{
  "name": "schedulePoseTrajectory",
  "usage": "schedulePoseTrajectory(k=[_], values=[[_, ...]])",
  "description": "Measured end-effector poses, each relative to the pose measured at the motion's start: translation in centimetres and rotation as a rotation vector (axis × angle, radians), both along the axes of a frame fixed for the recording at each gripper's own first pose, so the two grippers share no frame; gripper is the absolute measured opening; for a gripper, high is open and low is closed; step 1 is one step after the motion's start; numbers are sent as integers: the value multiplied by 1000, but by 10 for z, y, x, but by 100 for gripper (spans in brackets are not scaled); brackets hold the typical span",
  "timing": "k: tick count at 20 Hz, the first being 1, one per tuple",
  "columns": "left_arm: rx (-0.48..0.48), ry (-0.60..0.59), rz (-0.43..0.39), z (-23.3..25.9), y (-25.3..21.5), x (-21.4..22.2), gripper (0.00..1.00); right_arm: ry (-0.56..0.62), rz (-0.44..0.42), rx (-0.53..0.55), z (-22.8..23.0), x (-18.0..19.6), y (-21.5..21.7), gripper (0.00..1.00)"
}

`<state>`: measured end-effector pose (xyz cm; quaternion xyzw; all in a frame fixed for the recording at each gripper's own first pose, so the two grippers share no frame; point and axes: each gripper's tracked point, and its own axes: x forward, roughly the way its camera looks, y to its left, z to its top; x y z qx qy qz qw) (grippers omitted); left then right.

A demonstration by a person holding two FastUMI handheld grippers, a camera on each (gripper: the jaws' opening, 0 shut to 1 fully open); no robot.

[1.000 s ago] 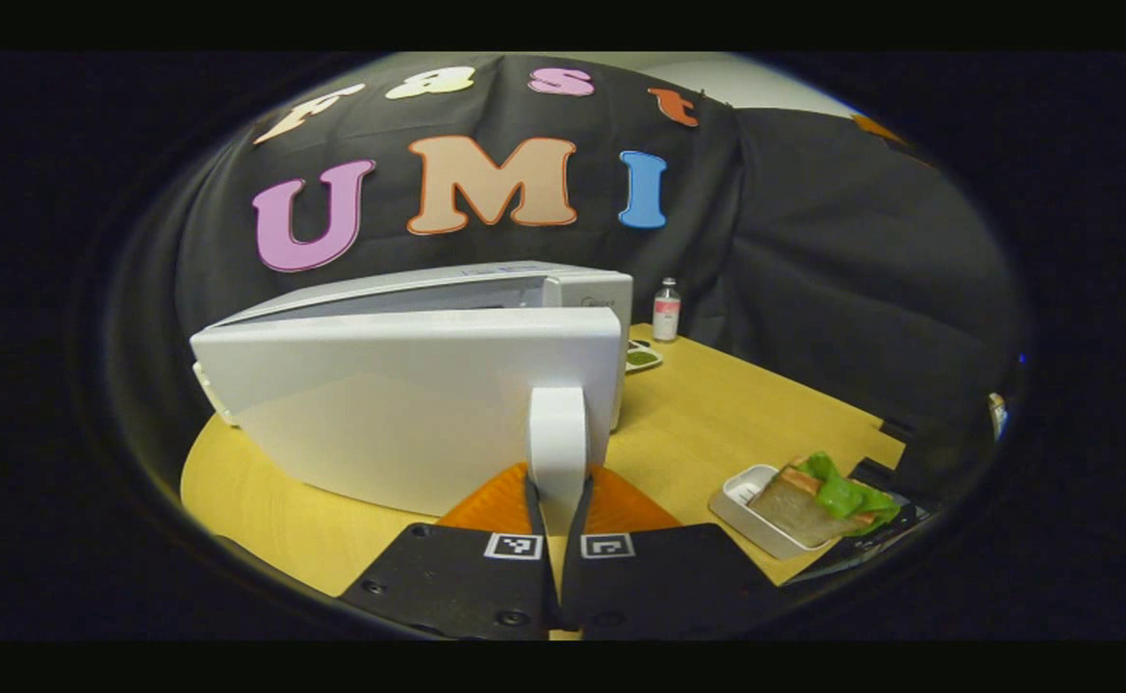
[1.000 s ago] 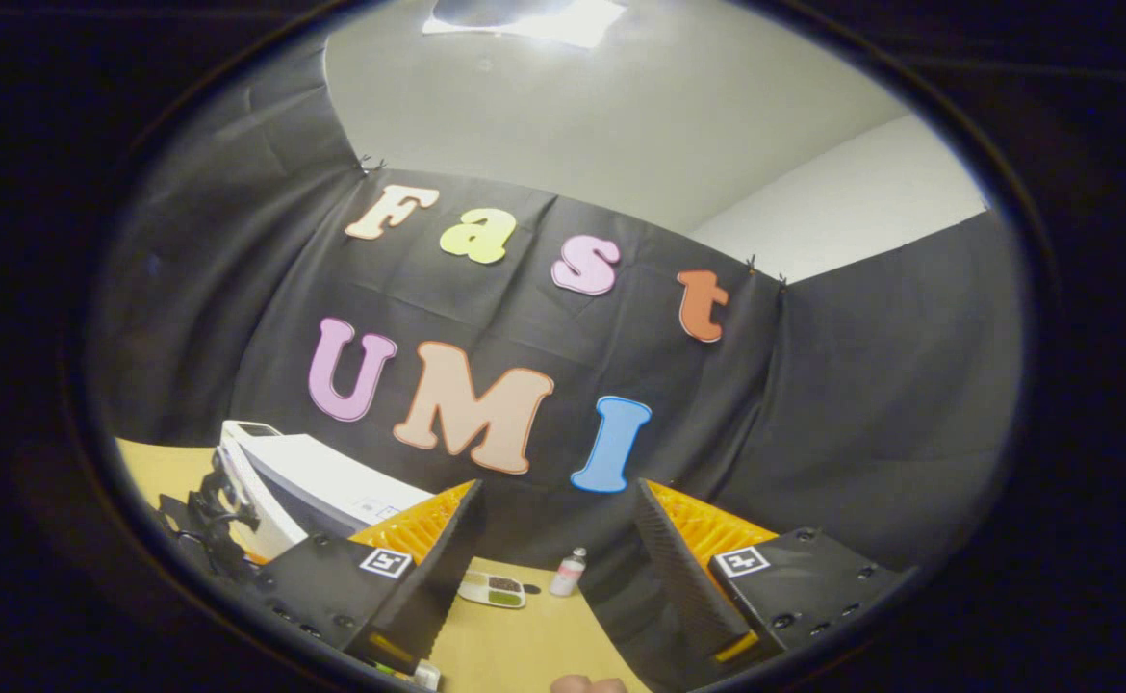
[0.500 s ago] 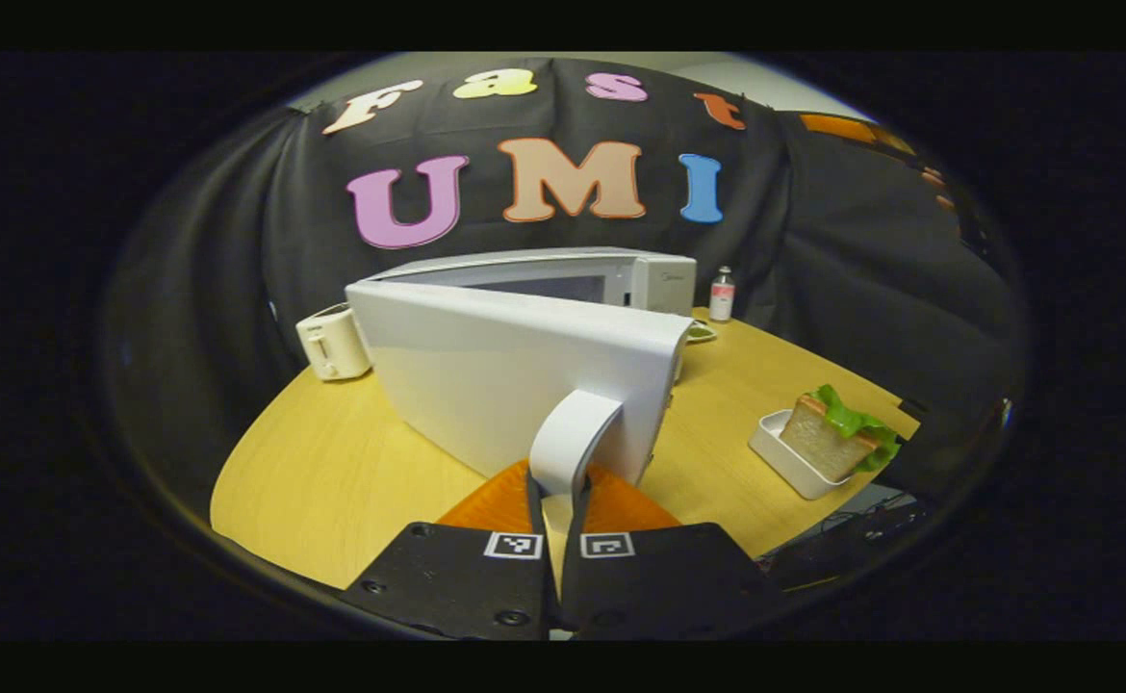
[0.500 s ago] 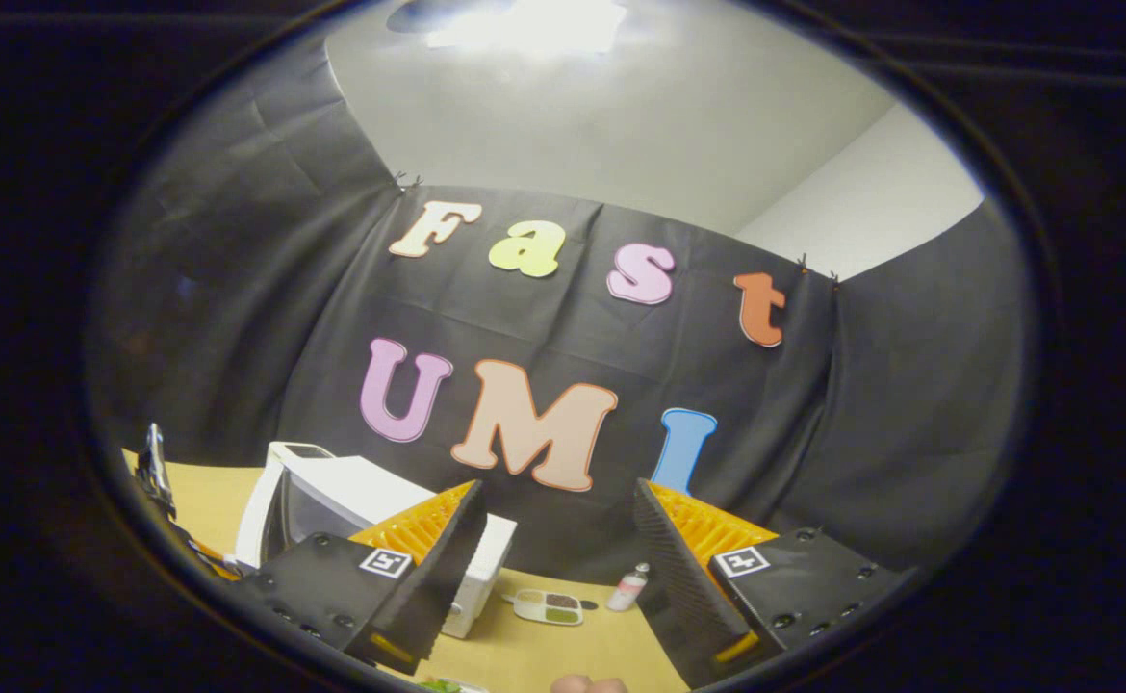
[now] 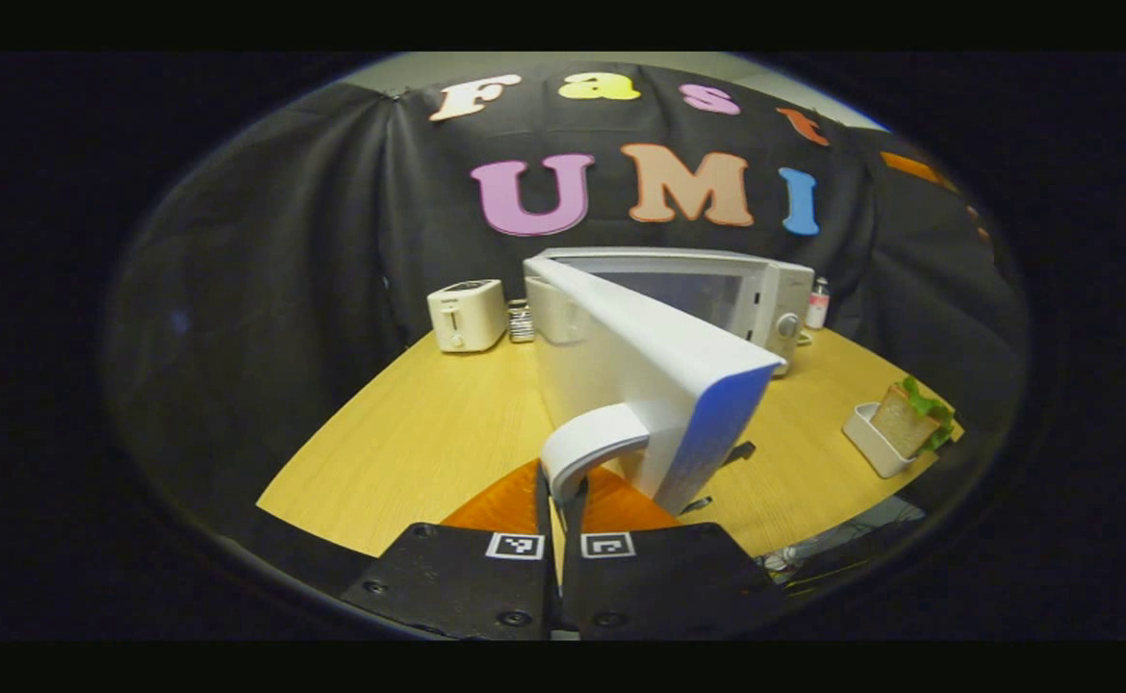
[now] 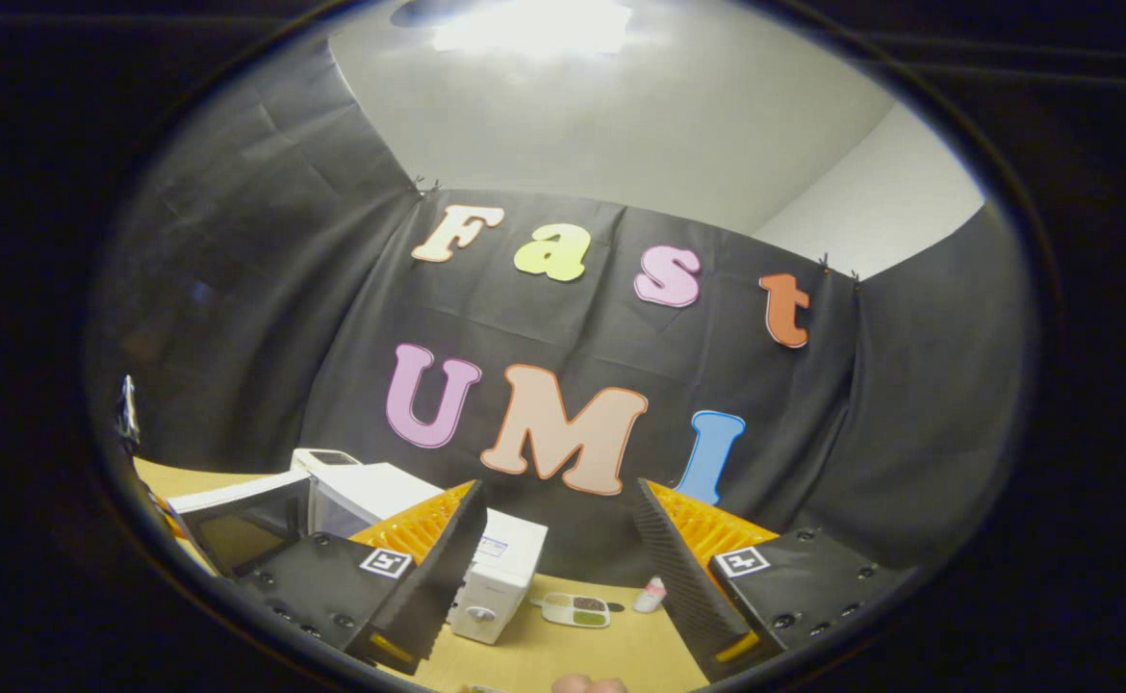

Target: Open the microwave oven with the left hand, put the food in, and close the microwave oven.

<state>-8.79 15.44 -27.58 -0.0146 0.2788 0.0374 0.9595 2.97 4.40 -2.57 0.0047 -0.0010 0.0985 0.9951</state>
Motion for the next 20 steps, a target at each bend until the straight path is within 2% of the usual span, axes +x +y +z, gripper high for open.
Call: schedulePoseTrajectory(k=[3, 7, 10, 12, 14, 16, 17, 18, 20], values=[[41, 9, -57, -5, 2, -1, 1, -6, 4, -20, 2, -2, 3, 96], [28, -16, -53, 0, 4, -1, 0, -11, 2, -37, 3, -8, 5, 96], [31, -5, -87, -2, 2, 2, 1, -6, -2, -51, 0, -9, 3, 96], [35, 19, -103, -3, -1, 0, 6, -6, -7, -52, 1, -9, 3, 96], [60, 15, -107, 0, -2, 3, 25, 2, -1, -41, 0, -11, 5, 97], [81, 8, -99, 2, -1, 5, 72, 8, 4, -39, 0, -14, 5, 96], [86, 5, -103, 2, -4, 6, 87, 7, 2, -41, 1, -15, 3, 96], [94, 5, -106, 2, -6, 6, 92, 7, -1, -45, 1, -16, 2, 96], [96, 5, -108, 3, -7, 7, 93, 14, -9, -51, -3, -16, -2, 96]])
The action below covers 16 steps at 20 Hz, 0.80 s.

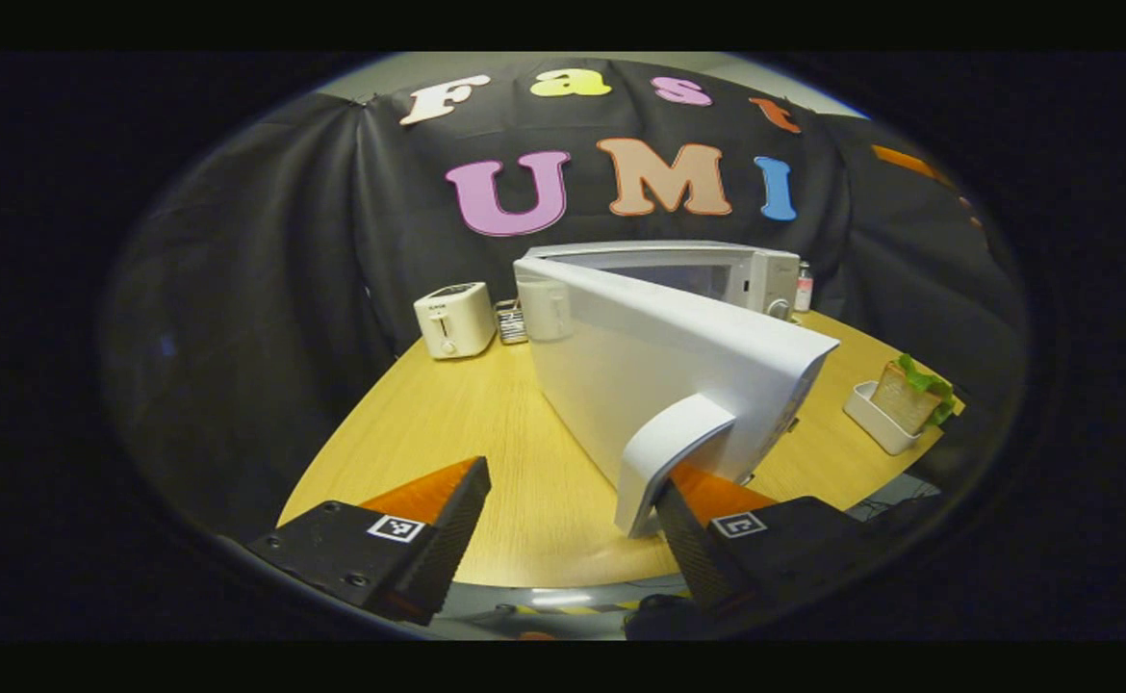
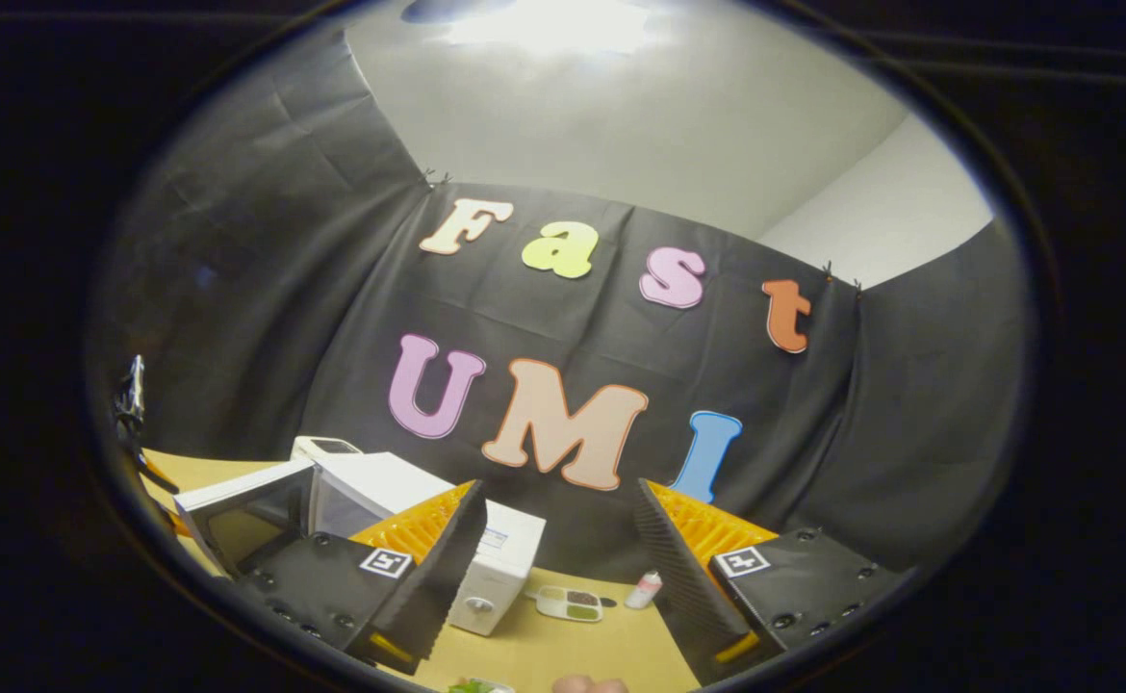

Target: Open the microwave oven with the left hand, put the food in, and close the microwave oven.

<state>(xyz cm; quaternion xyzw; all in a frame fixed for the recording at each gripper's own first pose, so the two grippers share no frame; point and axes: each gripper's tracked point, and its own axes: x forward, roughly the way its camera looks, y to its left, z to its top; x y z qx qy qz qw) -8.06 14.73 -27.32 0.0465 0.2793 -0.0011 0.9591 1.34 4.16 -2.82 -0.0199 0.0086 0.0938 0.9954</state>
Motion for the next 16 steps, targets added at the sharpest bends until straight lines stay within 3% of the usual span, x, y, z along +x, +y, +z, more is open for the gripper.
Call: schedulePoseTrajectory(k=[6, 9, 16], values=[[-38, -19, -59, 34, -19, -13, 91, 51, -7, -13, -18, -6, -2, 97], [-32, -52, -24, 67, -17, -19, 99, 53, -15, 18, -18, -5, -1, 98], [-74, -312, 60, 190, -13, 23, 100, 237, 29, 73, -103, -22, 24, 97]])
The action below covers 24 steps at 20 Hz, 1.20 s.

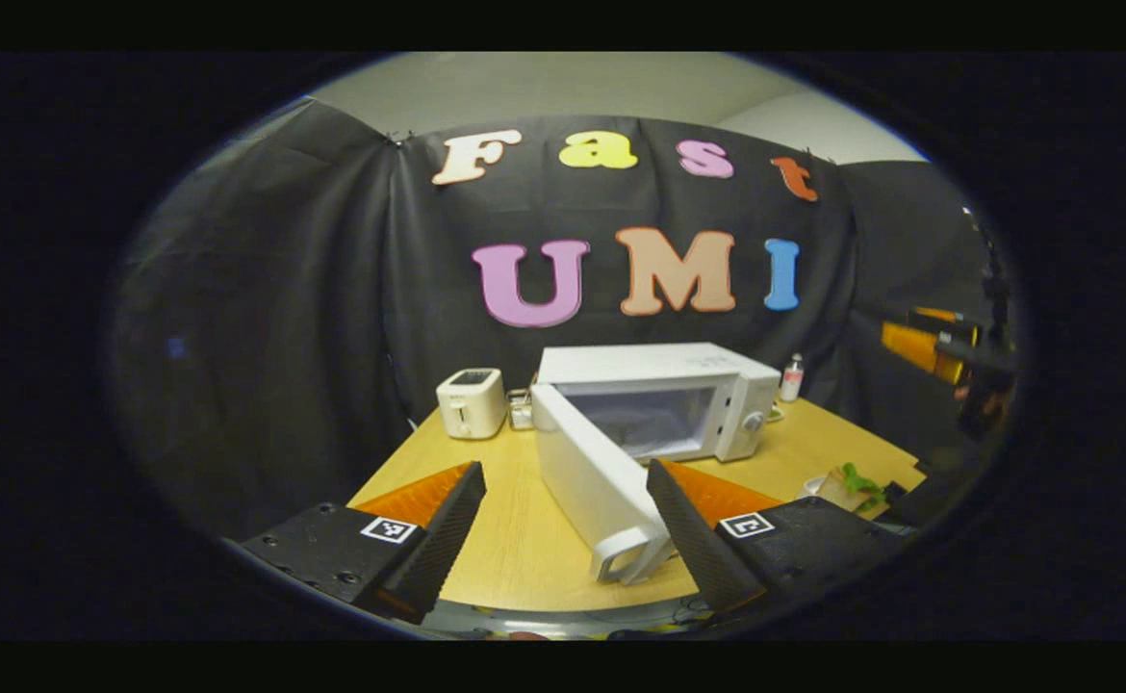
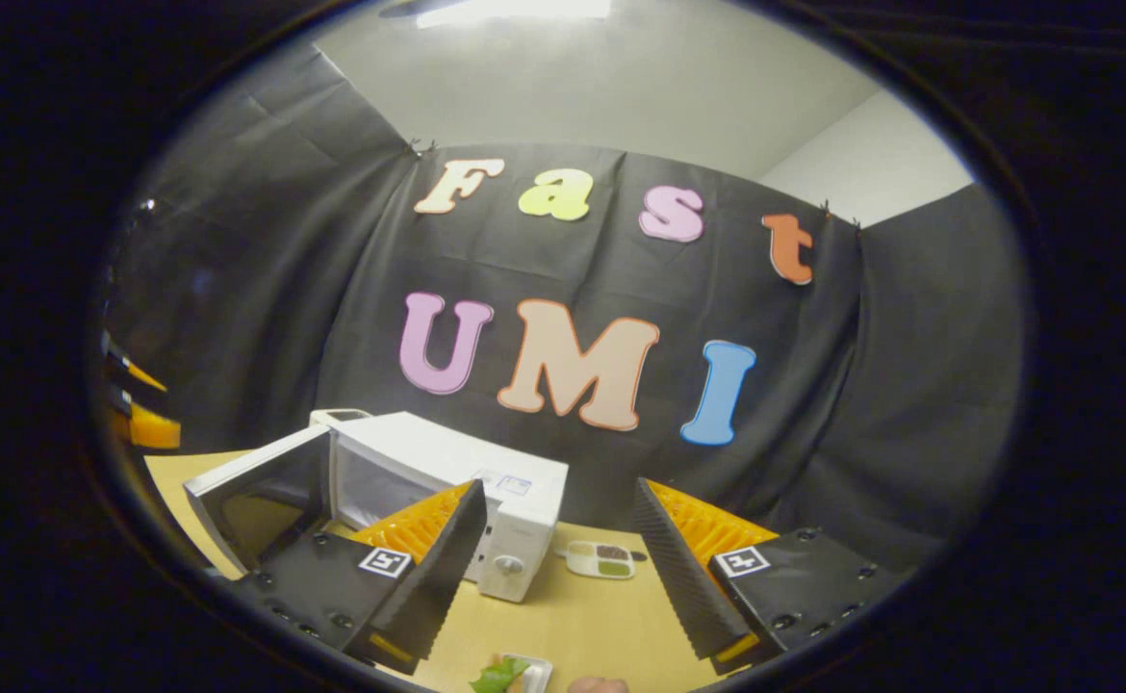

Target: Open the microwave oven with the left hand, put the food in, and close the microwave oven.

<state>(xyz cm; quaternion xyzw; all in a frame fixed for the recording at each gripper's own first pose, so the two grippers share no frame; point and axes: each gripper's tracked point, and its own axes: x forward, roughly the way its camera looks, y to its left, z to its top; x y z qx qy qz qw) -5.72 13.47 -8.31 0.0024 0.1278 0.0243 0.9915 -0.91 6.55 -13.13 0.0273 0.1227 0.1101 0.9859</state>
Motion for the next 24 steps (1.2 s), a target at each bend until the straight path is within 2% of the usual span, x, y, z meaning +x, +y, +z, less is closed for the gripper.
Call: schedulePoseTrajectory(k=[1, 4, 8, 14, 22, 24], values=[[-6, -32, 10, 12, 0, 5, 98, 34, 6, 7, -16, -4, 3, 97], [-13, -108, 26, 39, -1, 16, 100, 127, 0, 19, -64, -19, 10, 97], [-60, -104, 16, 40, -7, 24, 97, 275, -27, 58, -136, -41, 16, 98], [-50, -75, 6, 33, -6, 32, 96, 465, -19, 43, -227, -79, 26, 99], [-22, -76, -41, 38, -14, 41, 94, 608, -11, 13, -280, -114, 27, 99], [-21, -72, -52, 36, -16, 44, 95, 635, -19, 32, -284, -120, 27, 90]])
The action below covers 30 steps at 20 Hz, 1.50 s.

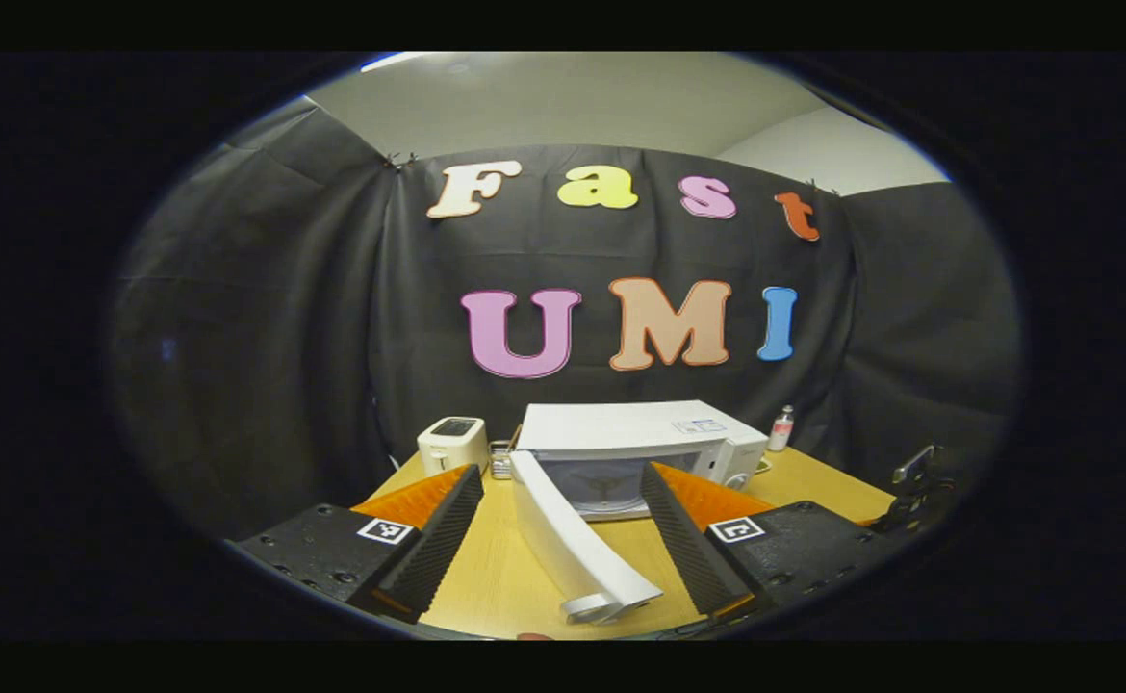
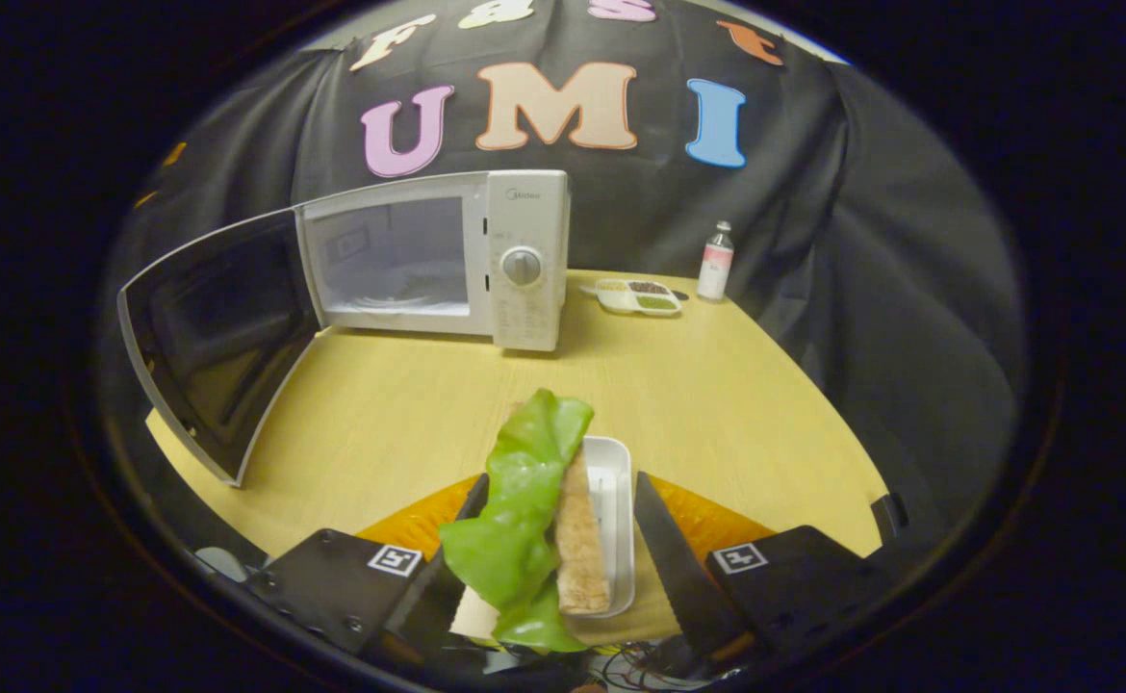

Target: Open the microwave oven with the left hand, put the food in, and close the microwave oven.

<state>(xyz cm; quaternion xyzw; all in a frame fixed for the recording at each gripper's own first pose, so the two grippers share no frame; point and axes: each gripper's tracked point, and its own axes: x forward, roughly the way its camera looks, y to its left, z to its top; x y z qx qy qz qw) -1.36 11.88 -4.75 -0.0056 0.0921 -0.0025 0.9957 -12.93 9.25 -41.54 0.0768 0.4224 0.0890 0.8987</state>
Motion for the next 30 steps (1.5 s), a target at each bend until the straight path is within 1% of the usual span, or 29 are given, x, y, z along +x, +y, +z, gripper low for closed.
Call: schedulePoseTrajectory(k=[1, 3, 4, 5, 6, 7, 8, 11, 12, 14, 15, 16, 17, 19, 20, 21, 22, 23, 24, 25, 27, 28, 30], values=[[8, 7, 2, -1, 1, 0, 94, 14, -11, 1, 2, -3, -2, 89], [37, 16, 20, -5, 8, 2, 94, 30, -42, -9, 1, -4, -8, 54], [49, 20, 29, -7, 11, 3, 94, 40, -53, 12, 0, -2, -5, 57], [55, 25, 34, -8, 12, 1, 95, 51, -66, 15, 1, -1, -6, 46], [56, 23, 36, -8, 13, -1, 96, 65, -69, 30, 0, 1, -6, 46], [53, 19, 37, -6, 14, -1, 96, 73, -75, 42, 2, 3, -6, 40], [50, 18, 42, -6, 15, -1, 94, 76, -80, 53, 5, 4, -7, 40], [41, 19, 59, -10, 20, -6, 96, 46, -98, 81, 19, 16, -11, 39], [30, 16, 67, -10, 21, -6, 94, 39, -98, 83, 25, 18, -13, 39], [3, -5, 86, -7, 22, -5, 96, 24, -102, 87, 32, 26, -17, 39], [-2, -11, 97, -4, 22, -3, 94, 22, -106, 90, 34, 31, -17, 39], [-6, -23, 109, -5, 25, -2, 96, 16, -99, 91, 36, 36, -14, 39], [-10, -33, 110, -3, 24, -2, 94, 8, -81, 86, 39, 42, -9, 39], [-8, -37, 111, -5, 23, -4, 96, -2, -62, 96, 44, 54, 2, 39], [-2, -41, 114, -6, 24, -4, 98, -5, -63, 118, 47, 61, 9, 39], [0, -45, 114, -5, 23, -2, 94, -5, -67, 141, 50, 69, 19, 39], [-1, -50, 109, -5, 22, -3, 94, -6, -70, 160, 53, 77, 29, 32], [-6, -59, 101, -3, 19, -1, 94, -13, -71, 181, 57, 87, 40, 32], [-10, -58, 99, -4, 19, -1, 96, -17, -71, 203, 62, 96, 53, 32], [-18, -66, 97, -4, 18, -2, 94, -25, -73, 234, 67, 108, 70, 32], [-36, -69, 103, -7, 17, -1, 96, -30, -76, 281, 74, 129, 98, 32], [-39, -71, 99, -10, 16, -2, 94, -36, -79, 304, 77, 140, 113, 32], [-28, -62, 96, -14, 17, -2, 94, -37, -93, 350, 81, 158, 138, 32]])
